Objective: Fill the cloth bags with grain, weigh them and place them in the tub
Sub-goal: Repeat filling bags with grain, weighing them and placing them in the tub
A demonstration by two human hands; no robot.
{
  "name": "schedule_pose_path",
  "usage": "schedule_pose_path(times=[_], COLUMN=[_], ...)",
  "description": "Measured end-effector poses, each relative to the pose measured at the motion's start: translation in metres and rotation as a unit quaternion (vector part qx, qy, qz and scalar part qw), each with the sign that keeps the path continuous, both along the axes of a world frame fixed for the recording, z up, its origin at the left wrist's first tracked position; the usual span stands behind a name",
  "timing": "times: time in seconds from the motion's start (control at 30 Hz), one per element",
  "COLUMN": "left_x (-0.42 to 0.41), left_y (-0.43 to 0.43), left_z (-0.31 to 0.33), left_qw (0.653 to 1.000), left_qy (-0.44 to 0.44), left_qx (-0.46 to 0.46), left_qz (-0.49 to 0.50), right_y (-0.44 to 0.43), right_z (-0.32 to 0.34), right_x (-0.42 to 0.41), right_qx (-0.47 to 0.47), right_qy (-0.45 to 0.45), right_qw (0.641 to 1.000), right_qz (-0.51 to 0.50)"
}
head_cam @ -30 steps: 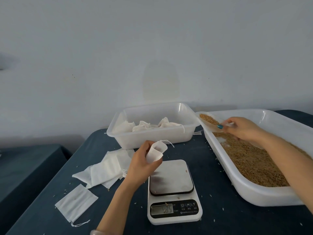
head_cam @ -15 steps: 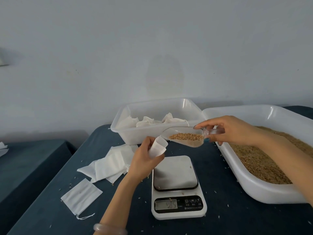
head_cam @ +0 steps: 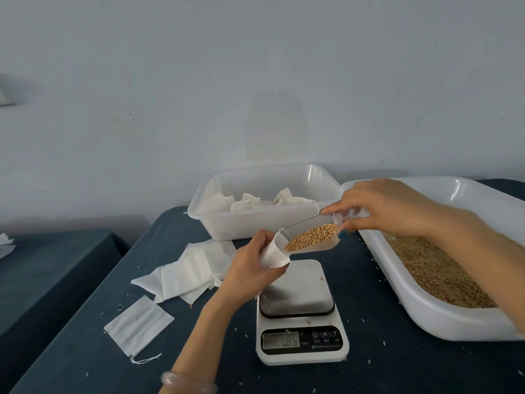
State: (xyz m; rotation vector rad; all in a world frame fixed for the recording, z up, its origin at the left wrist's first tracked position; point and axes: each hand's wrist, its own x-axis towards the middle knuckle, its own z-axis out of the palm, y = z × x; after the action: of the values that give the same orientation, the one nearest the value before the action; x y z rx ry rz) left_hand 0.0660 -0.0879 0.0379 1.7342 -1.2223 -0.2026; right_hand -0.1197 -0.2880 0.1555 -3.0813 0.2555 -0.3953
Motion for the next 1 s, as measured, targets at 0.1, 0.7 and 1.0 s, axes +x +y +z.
schedule_pose_path(times=[0.1, 0.7, 1.0], left_x=[-0.002, -0.009, -0.011], left_y=[0.000, 0.000, 0.002], left_z=[0.001, 0.004, 0.006], left_qw=[1.000, 0.999, 0.998], left_qy=[-0.007, 0.021, 0.043], left_qx=[0.010, 0.020, 0.013], left_qz=[-0.007, -0.040, -0.042], right_y=[0.004, 0.023, 0.029], right_z=[0.007, 0.035, 0.039], right_x=[0.005, 0.004, -0.002], right_qx=[-0.075, -0.234, -0.240], right_qy=[-0.002, -0.022, -0.047], right_qw=[0.997, 0.972, 0.969], right_qz=[0.003, 0.016, 0.025])
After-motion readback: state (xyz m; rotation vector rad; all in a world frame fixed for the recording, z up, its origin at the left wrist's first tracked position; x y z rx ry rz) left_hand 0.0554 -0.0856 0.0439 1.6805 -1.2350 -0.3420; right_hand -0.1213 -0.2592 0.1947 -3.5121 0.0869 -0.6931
